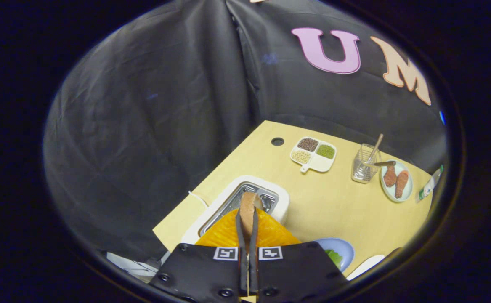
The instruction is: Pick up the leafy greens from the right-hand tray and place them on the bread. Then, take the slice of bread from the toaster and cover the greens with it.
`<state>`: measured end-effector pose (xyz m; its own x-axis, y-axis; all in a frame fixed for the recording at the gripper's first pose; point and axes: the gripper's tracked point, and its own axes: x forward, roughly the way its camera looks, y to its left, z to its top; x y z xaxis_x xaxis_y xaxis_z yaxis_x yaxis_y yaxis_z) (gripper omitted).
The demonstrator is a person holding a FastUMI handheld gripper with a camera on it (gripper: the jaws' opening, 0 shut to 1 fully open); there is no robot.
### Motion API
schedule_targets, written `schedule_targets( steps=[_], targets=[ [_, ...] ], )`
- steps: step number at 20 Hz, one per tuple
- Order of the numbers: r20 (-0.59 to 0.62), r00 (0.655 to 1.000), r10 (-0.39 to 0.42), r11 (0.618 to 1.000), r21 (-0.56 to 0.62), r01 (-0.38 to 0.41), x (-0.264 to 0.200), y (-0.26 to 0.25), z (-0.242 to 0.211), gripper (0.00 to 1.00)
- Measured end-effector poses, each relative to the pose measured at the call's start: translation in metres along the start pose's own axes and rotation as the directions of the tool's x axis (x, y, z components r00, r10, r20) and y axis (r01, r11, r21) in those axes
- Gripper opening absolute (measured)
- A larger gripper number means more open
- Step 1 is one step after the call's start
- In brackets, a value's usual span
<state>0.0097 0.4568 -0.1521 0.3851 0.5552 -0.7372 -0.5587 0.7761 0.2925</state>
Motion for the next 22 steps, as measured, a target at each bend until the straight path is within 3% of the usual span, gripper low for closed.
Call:
schedule_targets(
  steps=[8, 13, 22],
  targets=[
    [0.111, 0.992, 0.059, 0.987, 0.145, -0.075, -0.049, -0.020, 0.017, 0.04],
    [0.145, 0.989, 0.025, 0.982, 0.179, -0.051, -0.070, -0.045, 0.008, 0.04],
    [0.107, 0.993, -0.056, 0.971, 0.238, 0.029, -0.074, -0.097, -0.051, 0.04]
  ],
)
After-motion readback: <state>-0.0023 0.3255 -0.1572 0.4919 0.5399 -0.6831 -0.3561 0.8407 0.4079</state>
